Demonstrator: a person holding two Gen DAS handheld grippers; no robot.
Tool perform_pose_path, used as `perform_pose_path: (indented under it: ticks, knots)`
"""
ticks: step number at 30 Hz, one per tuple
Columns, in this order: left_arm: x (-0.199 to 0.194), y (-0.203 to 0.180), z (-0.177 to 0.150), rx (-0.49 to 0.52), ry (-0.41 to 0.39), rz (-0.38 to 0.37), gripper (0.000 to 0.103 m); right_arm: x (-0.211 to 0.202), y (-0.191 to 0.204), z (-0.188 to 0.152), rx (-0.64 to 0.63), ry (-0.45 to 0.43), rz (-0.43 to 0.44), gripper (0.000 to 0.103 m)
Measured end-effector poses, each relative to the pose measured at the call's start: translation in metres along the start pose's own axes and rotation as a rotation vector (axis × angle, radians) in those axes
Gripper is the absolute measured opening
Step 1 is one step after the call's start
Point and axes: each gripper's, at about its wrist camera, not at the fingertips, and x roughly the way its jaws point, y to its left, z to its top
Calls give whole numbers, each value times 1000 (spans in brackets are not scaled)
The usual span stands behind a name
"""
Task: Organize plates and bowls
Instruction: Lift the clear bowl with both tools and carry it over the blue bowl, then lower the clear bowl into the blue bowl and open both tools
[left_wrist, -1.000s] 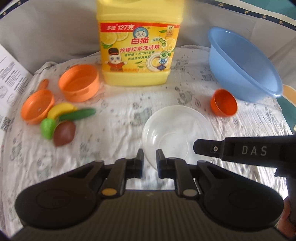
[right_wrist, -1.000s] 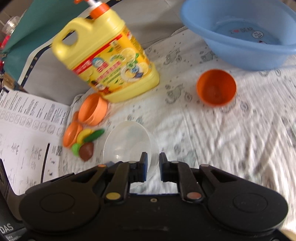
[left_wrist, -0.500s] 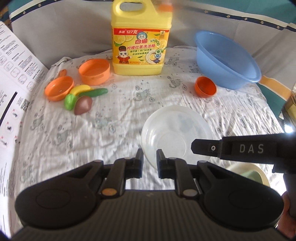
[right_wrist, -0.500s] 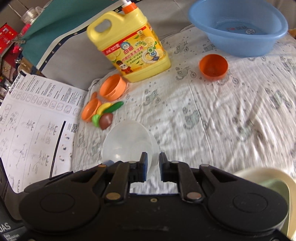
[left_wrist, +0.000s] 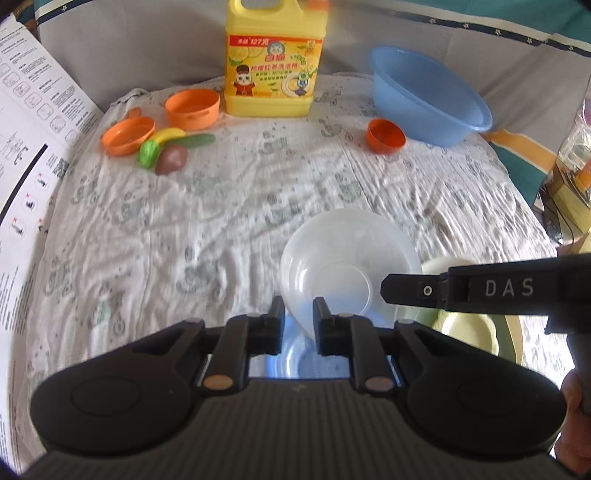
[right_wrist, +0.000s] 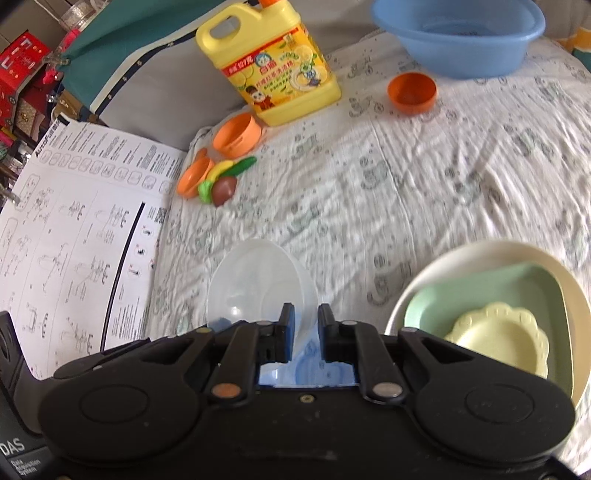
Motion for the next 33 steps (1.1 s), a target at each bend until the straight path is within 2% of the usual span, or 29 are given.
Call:
perform_pose_path:
  ticks: [12,30,33]
  knots:
    - [-2,-2,-32,12,51,-5,18,2,-5,-32,-4,64,0,13]
    - [3,0,-35,-1,80,-11,20,7,-6,-35,3,81,4,14]
    - [3,2,-35,-8,80,-16,24,7,-6,-35,3,80,16,17]
